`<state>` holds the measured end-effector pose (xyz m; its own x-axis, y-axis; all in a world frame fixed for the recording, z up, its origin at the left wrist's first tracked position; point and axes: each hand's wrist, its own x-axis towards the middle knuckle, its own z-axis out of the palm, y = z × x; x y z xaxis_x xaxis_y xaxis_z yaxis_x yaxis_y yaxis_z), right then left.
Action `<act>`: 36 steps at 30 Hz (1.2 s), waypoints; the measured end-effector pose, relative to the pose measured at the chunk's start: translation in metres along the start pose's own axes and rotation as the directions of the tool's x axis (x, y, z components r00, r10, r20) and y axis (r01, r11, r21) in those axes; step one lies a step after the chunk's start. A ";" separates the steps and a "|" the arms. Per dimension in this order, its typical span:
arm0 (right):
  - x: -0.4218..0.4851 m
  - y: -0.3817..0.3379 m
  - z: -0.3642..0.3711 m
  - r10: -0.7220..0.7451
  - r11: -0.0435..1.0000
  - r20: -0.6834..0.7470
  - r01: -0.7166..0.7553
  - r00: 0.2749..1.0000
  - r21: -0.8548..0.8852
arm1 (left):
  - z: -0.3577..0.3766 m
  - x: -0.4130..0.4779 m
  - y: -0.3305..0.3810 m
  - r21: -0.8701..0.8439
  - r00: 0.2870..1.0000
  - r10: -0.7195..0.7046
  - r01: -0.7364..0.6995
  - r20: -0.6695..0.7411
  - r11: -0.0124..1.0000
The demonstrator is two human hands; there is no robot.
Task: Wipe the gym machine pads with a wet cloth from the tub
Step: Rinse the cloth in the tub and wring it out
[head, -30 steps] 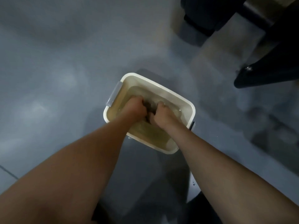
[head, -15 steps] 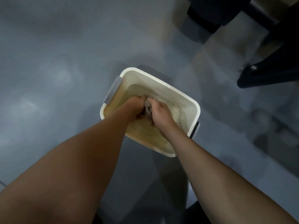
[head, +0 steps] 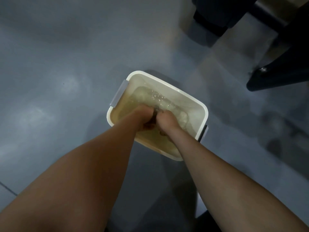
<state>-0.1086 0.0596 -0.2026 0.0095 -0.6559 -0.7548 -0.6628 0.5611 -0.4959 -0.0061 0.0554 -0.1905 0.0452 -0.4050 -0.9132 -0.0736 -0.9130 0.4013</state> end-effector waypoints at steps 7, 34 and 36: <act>-0.024 -0.003 0.001 -0.354 0.934 -0.036 0.355 0.935 0.035 | -0.008 -0.005 0.012 0.016 0.997 0.066 -0.067 0.034 0.998; 0.001 0.008 -0.014 -0.050 0.993 -0.120 0.036 0.992 -0.117 | -0.004 -0.016 0.012 -0.084 0.991 0.097 -0.089 0.095 0.992; -0.001 0.018 -0.015 0.073 0.996 -0.192 -0.080 0.979 -0.030 | -0.005 -0.018 0.013 -0.070 0.991 0.107 -0.102 0.077 0.992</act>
<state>-0.1319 0.0624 -0.2045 -0.1828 -0.6976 -0.6928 -0.6835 0.5967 -0.4205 -0.0024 0.0505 -0.1685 -0.0394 -0.4956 -0.8677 -0.0075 -0.8682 0.4962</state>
